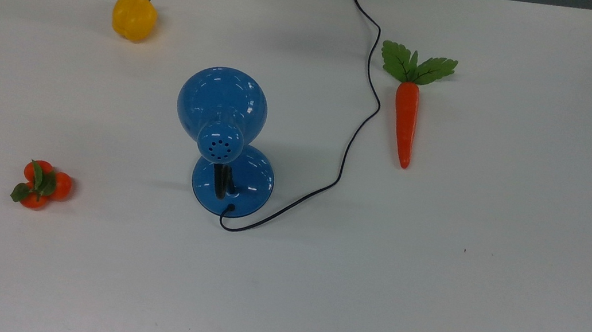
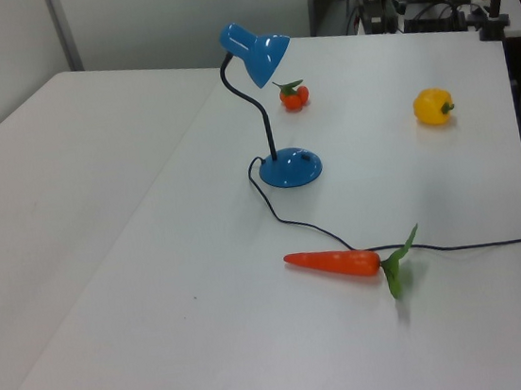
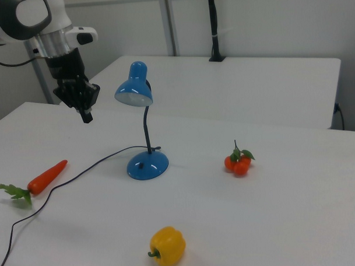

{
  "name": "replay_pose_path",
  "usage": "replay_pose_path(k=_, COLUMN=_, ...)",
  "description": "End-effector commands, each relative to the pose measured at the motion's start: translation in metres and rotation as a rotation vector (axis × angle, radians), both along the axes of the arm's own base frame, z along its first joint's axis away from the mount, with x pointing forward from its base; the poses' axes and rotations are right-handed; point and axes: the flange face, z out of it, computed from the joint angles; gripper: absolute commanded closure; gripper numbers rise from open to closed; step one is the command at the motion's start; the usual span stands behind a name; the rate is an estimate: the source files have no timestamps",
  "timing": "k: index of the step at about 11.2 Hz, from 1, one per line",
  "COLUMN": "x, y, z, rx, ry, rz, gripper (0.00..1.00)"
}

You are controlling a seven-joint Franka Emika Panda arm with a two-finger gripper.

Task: Turn on desk lamp
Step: 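Move the closed gripper down toward the switch on the blue lamp's base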

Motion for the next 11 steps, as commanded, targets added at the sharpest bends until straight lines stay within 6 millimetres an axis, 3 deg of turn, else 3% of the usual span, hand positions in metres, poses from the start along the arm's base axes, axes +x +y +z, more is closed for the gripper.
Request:
replay_pose_path(k=1, x=0.009, y=-0.001, z=-0.020, rx=0.039, ry=0.018, rz=0.015, gripper=1.00)
replay_pose_path(k=6, x=0.039, y=0.000, z=-0.096, rx=0.032, ry=0.015, rz=0.024, gripper=1.00)
replay_pose_path(k=11, x=0.034, y=0.002, z=-0.164, rx=0.034, ry=-0.008, rz=0.041, gripper=1.00)
